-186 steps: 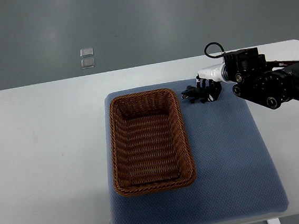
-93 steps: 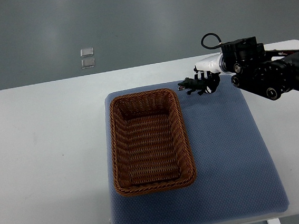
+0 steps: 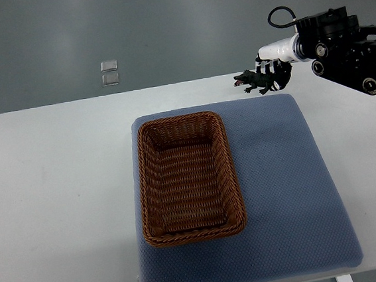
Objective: Place crocodile in brown basket with right hand
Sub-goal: 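Lift the crocodile up off the cushion with the right hand, then carry the crocodile over the wicker basket and lower it inside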
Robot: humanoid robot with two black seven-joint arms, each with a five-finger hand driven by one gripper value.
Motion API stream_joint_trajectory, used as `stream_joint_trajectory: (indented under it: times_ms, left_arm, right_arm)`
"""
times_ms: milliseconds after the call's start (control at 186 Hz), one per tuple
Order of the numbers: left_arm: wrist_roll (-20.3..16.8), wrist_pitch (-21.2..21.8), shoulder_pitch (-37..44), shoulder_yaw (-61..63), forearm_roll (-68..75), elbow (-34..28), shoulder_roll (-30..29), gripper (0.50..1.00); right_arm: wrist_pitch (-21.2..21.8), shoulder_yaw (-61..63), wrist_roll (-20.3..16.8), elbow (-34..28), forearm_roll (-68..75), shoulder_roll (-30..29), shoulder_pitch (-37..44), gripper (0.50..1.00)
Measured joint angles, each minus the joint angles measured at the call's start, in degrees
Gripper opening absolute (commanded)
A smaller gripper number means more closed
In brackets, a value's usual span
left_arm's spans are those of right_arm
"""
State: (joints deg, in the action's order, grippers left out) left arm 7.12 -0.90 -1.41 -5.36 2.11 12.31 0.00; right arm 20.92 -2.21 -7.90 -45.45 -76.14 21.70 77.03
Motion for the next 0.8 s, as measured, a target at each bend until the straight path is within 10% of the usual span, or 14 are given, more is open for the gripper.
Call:
stream_joint_trajectory:
  times_ms: [402, 799]
  left_arm:
    - [0.0, 0.02, 0.0, 0.0, 0.0, 0.06, 0.0, 1.0]
    - [0.0, 0.02, 0.0, 0.03, 0.0, -0.01, 0.0, 1.0]
  right_arm:
    - [2.3, 0.93, 0.09, -15.7, 3.82, 5.57, 5.36, 0.533]
    - [1.51, 2.23, 0.2, -19.66, 11.49, -4.15, 3.57, 0.535]
